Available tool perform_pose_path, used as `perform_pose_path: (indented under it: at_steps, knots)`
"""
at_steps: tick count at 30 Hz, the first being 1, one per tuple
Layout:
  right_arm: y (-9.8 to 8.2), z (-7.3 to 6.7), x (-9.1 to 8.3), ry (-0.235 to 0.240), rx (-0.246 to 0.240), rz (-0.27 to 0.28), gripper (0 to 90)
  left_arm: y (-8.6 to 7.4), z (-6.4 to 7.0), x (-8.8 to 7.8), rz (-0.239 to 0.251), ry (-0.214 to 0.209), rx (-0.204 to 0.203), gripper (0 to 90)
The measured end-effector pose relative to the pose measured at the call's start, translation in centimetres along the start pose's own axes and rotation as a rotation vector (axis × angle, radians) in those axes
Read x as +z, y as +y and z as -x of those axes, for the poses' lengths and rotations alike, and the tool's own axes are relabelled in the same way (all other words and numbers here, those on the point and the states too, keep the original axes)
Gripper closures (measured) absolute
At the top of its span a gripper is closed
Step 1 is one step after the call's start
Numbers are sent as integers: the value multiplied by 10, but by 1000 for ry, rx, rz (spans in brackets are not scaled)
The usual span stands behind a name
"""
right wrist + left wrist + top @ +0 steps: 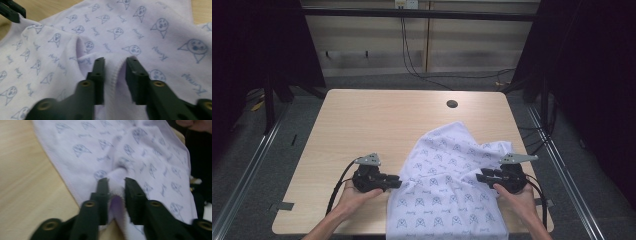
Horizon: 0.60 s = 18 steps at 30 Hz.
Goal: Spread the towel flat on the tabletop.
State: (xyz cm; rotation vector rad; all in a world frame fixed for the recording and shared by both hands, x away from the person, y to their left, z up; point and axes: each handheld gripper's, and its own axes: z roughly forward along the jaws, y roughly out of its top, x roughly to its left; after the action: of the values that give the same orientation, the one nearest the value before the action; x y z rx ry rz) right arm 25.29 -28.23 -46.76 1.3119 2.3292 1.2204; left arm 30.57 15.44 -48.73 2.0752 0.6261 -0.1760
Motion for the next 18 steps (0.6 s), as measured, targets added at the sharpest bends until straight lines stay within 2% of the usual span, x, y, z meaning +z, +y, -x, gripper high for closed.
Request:
perform_pose_path:
  at_steps: [1, 2, 3, 6, 11, 12, 13, 14, 15, 16, 18]
  knots:
    - [-2, -2, -1, -2, -4, 8, 800, -1, 3, 1, -16, 6, 21, 837]
    - [-4, -6, -5, -5, -7, 12, 848, -2, 7, 0, -27, 2, 30, 857]
    - [-5, -8, -11, -1, -10, 20, 873, -5, 12, -3, -34, 7, 36, 863]
    - [-15, -18, -37, 2, -12, 42, 884, -11, 18, -12, -33, -9, 35, 867]
    - [-54, -30, -79, -27, 5, 34, 887, -24, 34, -27, -38, -48, 26, 867]
    - [-54, -30, -79, -27, 5, 34, 887, -24, 34, -27, -38, -48, 26, 867]
    - [-71, -35, -95, -25, 48, 36, 886, -32, 47, -33, -51, -99, 49, 866]
    - [-77, -37, -100, -14, 64, 28, 885, -36, 54, -36, -57, -110, 69, 863]
    - [-84, -41, -108, -18, 77, 6, 882, -38, 56, -37, -44, -131, 67, 852]
    - [-88, -44, -114, -33, 82, 4, 858, -38, 56, -37, -44, -131, 67, 823]
    - [-93, -47, -122, -49, 73, 16, 737, -29, 51, -32, -32, -124, 60, 741]
